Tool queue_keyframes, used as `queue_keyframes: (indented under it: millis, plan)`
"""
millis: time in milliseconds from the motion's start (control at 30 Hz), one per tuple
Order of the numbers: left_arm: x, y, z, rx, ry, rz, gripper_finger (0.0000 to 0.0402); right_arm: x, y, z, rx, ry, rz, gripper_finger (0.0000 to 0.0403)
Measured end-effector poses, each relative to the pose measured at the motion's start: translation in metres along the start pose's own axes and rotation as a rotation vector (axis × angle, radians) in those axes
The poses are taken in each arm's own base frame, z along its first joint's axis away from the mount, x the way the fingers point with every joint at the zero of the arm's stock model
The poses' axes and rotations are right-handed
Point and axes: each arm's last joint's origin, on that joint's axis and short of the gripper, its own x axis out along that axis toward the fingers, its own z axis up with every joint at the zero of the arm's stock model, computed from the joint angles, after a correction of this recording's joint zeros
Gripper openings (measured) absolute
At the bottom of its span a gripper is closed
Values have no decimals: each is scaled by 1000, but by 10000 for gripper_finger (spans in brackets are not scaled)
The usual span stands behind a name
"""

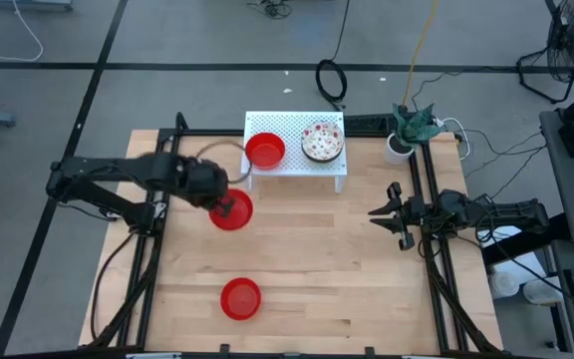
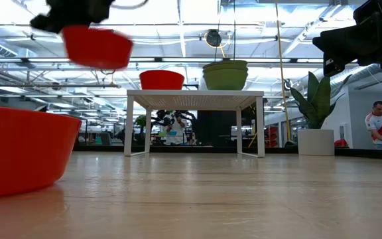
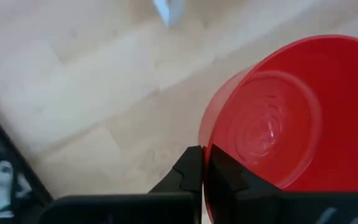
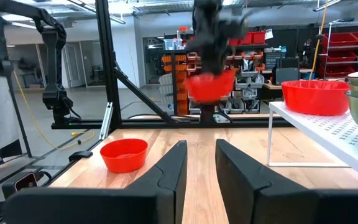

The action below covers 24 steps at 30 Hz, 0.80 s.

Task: Pick & Place Mini bowls
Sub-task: Stack the top red bowl on the red bowl on the shelf

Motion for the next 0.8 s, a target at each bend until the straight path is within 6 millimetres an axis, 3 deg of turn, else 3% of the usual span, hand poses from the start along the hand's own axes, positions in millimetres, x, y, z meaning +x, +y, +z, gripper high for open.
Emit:
queue_keyframes:
  millis: [167,333,533,800]
  plan:
    - [-49,4,26,-54,-148,-75,4,0,0,0,0,0,0,73]
    - [-78,15,52,-111,-266,-125,4,0,0,0,0,0,0,73]
    - [-85,31,84,-146,-331,-221,4,0,0,0,0,0,0,73]
    - [-73,45,133,-161,-325,-401,3,0,0,0,0,0,0,73]
